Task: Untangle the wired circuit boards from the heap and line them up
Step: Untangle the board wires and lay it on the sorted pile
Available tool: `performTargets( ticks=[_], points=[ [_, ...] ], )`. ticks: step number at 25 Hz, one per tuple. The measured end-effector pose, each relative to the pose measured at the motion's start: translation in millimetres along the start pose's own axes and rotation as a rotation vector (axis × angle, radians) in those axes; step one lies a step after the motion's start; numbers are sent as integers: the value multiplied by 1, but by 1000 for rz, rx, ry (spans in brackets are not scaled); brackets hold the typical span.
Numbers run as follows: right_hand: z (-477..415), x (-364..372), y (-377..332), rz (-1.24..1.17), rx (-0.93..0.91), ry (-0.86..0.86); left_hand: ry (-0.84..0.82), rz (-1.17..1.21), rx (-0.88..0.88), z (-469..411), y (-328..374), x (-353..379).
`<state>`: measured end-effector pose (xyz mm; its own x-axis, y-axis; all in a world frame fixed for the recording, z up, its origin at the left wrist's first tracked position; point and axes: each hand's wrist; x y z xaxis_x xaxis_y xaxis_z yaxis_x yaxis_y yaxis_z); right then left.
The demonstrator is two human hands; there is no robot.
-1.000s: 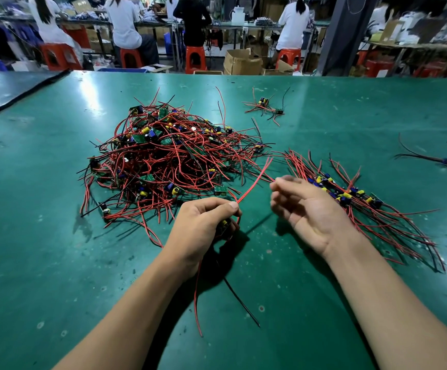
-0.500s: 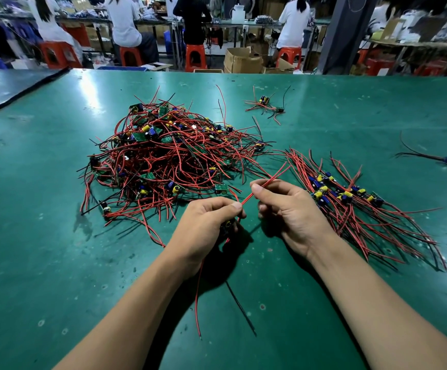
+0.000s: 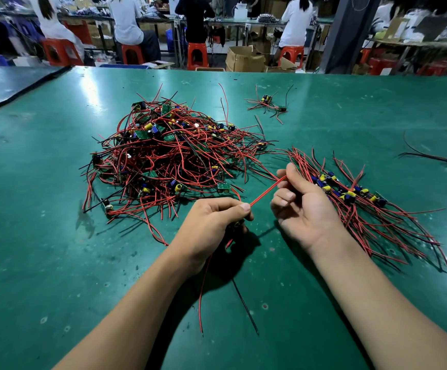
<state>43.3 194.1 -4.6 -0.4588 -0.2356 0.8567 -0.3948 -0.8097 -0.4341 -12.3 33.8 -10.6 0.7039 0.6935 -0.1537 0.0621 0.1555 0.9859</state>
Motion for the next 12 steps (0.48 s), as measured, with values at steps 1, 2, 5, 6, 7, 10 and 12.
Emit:
performTargets(
  ticks=[1,2,5,6,7,10,12],
  points=[
    [1,1,-2,-117,84,-12,0,-4,1,0,0,0],
    [2,1,-3,-195,132,-28,-1,-11,1,0,0,0],
    [3,-1,-4,-201,121,-54,5,-7,-15,0,0,-1],
    [2,-1,-4,-159,92,-49,15,1,-20,0,0,-1],
    [2,-2,-5,-96,53,-35,28,7,-23,0,-1,-2],
    [-1,-7,-4,204,-160,23,42,-2,-21,0,-1,-2],
    [-4,-11,-1,402,-392,28,28,-19,-19,0,0,-1]
  ],
)
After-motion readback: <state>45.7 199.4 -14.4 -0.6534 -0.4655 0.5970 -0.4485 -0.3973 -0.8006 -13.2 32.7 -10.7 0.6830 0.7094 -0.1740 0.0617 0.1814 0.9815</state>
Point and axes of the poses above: each hand's wrist, its own z-axis away from the middle knuckle, its own x-axis out of the palm, y = z × x, and after that the axes turned 14 degrees about -z, right-handed
